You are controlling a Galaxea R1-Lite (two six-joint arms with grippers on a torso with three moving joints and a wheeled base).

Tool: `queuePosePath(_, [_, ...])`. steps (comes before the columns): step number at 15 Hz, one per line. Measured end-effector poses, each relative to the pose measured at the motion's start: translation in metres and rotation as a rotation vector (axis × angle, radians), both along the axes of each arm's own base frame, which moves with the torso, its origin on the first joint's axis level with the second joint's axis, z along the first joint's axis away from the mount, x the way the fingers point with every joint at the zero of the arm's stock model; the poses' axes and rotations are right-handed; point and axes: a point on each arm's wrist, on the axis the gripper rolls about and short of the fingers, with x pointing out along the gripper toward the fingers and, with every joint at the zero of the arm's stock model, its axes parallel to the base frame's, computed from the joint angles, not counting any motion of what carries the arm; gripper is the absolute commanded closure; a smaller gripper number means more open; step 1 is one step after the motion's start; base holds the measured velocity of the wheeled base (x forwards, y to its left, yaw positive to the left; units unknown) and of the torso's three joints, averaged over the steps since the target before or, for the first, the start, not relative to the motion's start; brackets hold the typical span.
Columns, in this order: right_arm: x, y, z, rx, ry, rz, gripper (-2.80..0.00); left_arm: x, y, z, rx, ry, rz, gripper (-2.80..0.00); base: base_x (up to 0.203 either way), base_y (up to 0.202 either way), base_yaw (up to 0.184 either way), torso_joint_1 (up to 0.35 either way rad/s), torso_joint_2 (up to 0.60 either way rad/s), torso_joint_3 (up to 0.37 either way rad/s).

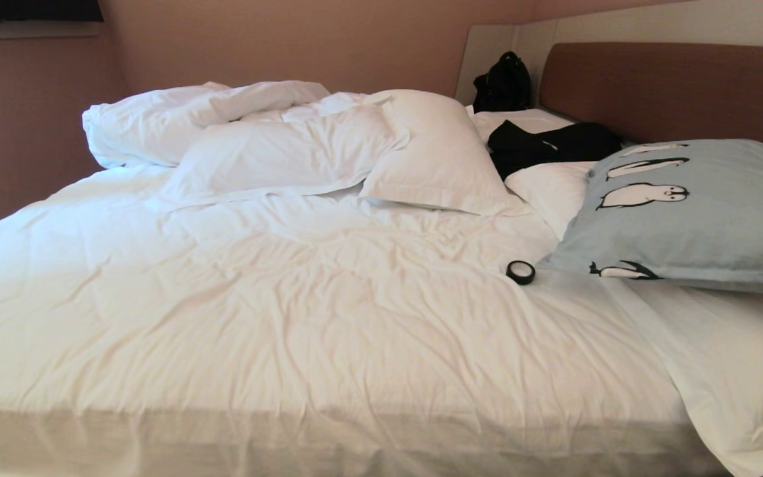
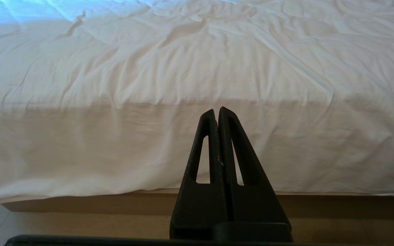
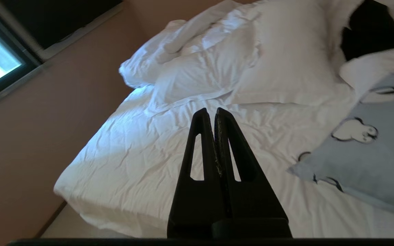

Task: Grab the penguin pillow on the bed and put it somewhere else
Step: Place the pillow at the bedside

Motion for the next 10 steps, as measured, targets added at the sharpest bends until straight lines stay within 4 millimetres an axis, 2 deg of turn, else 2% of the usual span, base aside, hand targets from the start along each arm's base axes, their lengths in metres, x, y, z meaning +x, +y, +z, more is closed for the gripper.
queuePosePath(4, [0.002, -0.001, 0.002, -0.054, -0.133, 0.116, 0.0, 0.0, 0.0, 0.0, 0.0, 0.0, 0.0, 0.0, 0.0, 0.0, 0.0, 0.0, 0.0, 0.0])
queuePosePath(10, [-0.006, 0.014, 0.004, -0.228, -0.346, 0.121, 0.0, 0.0, 0.0, 0.0, 0.0, 0.0, 0.0, 0.0, 0.0, 0.0, 0.0, 0.0, 0.0, 0.0])
